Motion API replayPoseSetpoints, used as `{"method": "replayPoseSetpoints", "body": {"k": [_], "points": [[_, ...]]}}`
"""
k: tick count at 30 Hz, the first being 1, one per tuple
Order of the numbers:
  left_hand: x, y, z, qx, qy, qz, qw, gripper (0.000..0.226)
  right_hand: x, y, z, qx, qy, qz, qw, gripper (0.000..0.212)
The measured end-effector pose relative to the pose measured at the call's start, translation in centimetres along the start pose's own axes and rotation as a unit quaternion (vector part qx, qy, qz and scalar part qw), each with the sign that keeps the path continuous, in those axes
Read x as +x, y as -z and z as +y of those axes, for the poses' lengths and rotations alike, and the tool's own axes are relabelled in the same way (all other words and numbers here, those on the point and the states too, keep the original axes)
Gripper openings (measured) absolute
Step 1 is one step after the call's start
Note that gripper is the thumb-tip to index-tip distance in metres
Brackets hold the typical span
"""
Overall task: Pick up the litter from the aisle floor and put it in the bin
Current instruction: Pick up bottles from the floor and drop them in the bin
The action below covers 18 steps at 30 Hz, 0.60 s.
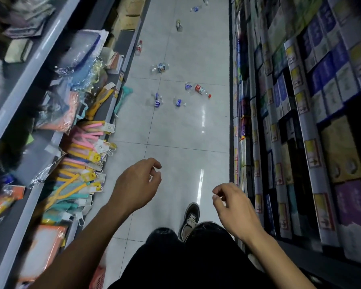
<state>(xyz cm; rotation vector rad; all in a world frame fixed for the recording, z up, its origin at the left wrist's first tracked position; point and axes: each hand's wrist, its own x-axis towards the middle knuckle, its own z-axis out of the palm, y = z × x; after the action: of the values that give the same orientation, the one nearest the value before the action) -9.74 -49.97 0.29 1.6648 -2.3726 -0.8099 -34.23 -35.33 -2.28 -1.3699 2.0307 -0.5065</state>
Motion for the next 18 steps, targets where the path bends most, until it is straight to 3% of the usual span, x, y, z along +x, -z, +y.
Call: {"method": "replayPoseSetpoints", "body": {"k": [10, 18], "points": [[7.2, 0.9, 0.2, -0.034, 0.088, -0.003, 0.995, 0.016, 15.9, 5.8, -3.0, -0.019, 0.079, -0.027, 0.996, 0.012], [16.3, 3.0, -3.1, -0.047, 0.125, -0.016, 0.991, 0.014, 28.5, 7.9, -7.3, -0.005, 0.094, 0.010, 0.995, 0.009]]}}
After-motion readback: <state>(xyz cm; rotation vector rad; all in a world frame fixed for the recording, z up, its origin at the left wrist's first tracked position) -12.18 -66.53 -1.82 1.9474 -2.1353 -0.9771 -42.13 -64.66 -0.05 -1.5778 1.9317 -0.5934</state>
